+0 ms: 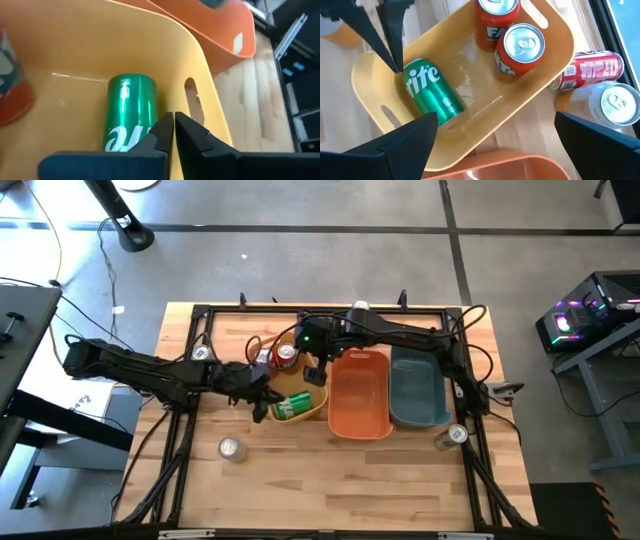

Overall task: Sort soda cans
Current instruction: Put the bottom green soda can into the yellow bin

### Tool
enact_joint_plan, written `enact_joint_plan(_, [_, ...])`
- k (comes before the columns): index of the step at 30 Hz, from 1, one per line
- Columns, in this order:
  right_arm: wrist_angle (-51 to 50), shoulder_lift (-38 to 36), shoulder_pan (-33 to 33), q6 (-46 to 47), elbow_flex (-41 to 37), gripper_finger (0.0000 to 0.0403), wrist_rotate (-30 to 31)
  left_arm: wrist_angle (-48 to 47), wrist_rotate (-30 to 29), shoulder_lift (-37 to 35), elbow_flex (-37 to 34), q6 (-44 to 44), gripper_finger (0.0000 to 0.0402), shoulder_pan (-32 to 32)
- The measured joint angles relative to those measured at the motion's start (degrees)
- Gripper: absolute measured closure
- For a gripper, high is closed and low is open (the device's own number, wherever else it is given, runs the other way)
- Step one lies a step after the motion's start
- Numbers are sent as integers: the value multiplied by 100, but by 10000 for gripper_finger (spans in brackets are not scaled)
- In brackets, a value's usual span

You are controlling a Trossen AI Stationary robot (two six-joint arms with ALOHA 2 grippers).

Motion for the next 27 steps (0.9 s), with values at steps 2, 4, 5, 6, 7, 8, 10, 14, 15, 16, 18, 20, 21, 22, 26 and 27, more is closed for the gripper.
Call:
enact_joint_plan(2, [-8, -2, 24, 12, 0, 6, 4, 180, 128, 209, 35, 168, 371, 16])
enact_joint_plan(4, [-76, -13, 44, -1, -2, 6, 7, 65, 252, 471, 172, 368, 346, 38])
enact_joint_plan(5, [-83, -23, 64, -1, -2, 6, 11, -31, 299, 604, 275, 510, 330, 58])
enact_joint_plan(6, [-87, -31, 83, -5, -2, 6, 17, -184, 317, 734, 374, 672, 314, 65])
enact_joint_plan(7, [-105, -35, 101, -5, -2, 6, 35, -358, 319, 846, 481, 853, 296, 81])
enact_joint_plan(8, [-133, -35, 119, -5, -2, 6, 89, -513, 317, 967, 596, 1031, 276, 101])
enact_joint_plan(10, [-243, -37, 164, 7, -2, 6, 218, -760, 310, 1187, 830, 1344, 237, 144])
enact_joint_plan(14, [-467, -50, 230, 60, -2, 6, 443, -1087, 297, 1549, 1215, 1669, 164, 181])
enact_joint_plan(15, [-531, -50, 240, 108, -2, 6, 480, -1158, 298, 1632, 1267, 1725, 148, 181])
enact_joint_plan(16, [-574, -50, 253, 161, -2, 6, 501, -1225, 299, 1714, 1306, 1755, 133, 181])
enact_joint_plan(18, [-639, -50, 264, 235, -7, 6, 526, -1275, 299, 1905, 1346, 1790, 107, 181])
enact_joint_plan(20, [-629, -50, 287, 266, -7, 6, 580, -1292, 300, 2090, 1368, 1782, 86, 181])
enact_joint_plan(21, [-630, -50, 297, 268, -7, 6, 640, -1255, 334, 2165, 1374, 1752, 78, 187])
enact_joint_plan(22, [-629, -50, 307, 269, -7, 6, 715, -1212, 343, 2249, 1382, 1699, 71, 190])
enact_joint_plan(26, [-621, -50, 326, 269, -7, 6, 872, -1067, 247, 2514, 1392, 1430, 57, 219])
enact_joint_plan(27, [-613, -50, 326, 270, -7, 6, 876, -1122, 323, 2611, 1381, 1293, 57, 231])
